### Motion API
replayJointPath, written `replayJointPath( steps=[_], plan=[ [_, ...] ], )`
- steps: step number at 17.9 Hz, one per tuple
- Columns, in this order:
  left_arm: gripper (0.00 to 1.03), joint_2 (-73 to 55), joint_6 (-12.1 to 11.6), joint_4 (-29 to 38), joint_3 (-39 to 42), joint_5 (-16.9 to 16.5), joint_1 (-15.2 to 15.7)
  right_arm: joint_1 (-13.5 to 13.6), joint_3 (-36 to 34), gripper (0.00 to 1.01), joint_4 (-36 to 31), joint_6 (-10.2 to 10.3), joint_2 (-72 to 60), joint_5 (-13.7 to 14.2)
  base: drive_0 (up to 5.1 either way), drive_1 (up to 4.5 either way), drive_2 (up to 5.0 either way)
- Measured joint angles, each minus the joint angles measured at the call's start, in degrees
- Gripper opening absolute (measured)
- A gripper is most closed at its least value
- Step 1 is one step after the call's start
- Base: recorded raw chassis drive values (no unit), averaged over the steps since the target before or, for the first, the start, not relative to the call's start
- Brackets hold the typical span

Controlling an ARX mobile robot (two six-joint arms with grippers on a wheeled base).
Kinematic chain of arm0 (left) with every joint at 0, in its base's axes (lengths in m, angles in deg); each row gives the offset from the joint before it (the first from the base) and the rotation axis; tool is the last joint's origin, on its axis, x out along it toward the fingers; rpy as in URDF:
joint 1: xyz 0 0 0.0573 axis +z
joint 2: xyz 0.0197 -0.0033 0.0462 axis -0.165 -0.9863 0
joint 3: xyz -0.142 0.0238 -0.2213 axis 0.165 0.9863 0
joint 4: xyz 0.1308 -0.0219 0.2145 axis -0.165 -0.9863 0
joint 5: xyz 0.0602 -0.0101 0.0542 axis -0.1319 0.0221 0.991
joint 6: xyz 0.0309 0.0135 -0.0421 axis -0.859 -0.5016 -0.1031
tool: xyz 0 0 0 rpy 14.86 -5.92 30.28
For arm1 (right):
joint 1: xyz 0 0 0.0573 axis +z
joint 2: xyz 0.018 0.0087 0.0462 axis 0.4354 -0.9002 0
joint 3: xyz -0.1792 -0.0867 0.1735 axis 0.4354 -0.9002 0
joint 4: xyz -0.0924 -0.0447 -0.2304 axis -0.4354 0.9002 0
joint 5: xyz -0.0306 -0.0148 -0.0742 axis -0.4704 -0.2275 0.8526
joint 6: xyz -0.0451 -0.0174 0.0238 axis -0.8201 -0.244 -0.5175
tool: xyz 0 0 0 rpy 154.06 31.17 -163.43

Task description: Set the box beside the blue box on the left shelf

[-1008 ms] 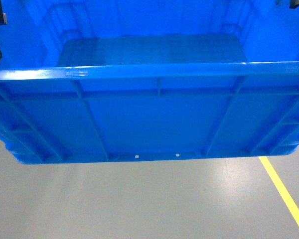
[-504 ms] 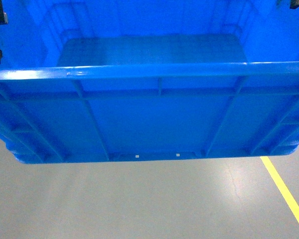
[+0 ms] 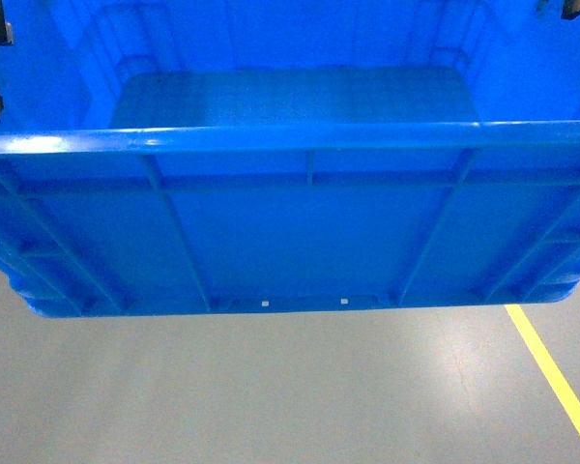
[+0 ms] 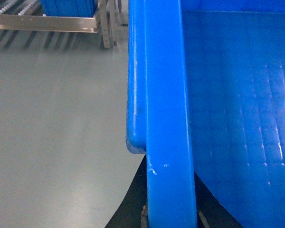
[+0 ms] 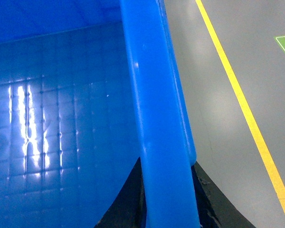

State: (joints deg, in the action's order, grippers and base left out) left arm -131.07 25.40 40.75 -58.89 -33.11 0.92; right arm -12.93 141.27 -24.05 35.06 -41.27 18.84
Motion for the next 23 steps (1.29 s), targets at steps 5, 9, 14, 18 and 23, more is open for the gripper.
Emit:
replayJointPath(
  steps=[5,9,14,18,23],
  plan=[
    [0.06,0.0,0.0,0.0,0.0,-0.1,0.0,0.0,0.0,0.17,-0.1,0.0,0.0,0.0,-0.1,4.17,-4.5],
    [0.06,0.0,0.0,-0.1,0.0,0.0,0.0,0.0,0.0,0.17,-0.1,0.0,0.0,0.0,0.0,4.27,-4.4],
    [0.06,0.0,0.0,-0.1,0.0,0.0,0.0,0.0,0.0,0.17,0.0,0.0,0.0,0.0,-0.1,4.27,-4.4],
    [0.06,0.0,0.0,0.0,0.0,0.0,0.0,0.0,0.0,0.17,0.0,0.0,0.0,0.0,-0.1,4.24,-4.4],
    [0.06,0.0,0.0,0.0,0.0,-0.1,0.0,0.0,0.0,0.17,-0.2,0.0,0.0,0.0,-0.1,4.24,-4.4]
  ],
)
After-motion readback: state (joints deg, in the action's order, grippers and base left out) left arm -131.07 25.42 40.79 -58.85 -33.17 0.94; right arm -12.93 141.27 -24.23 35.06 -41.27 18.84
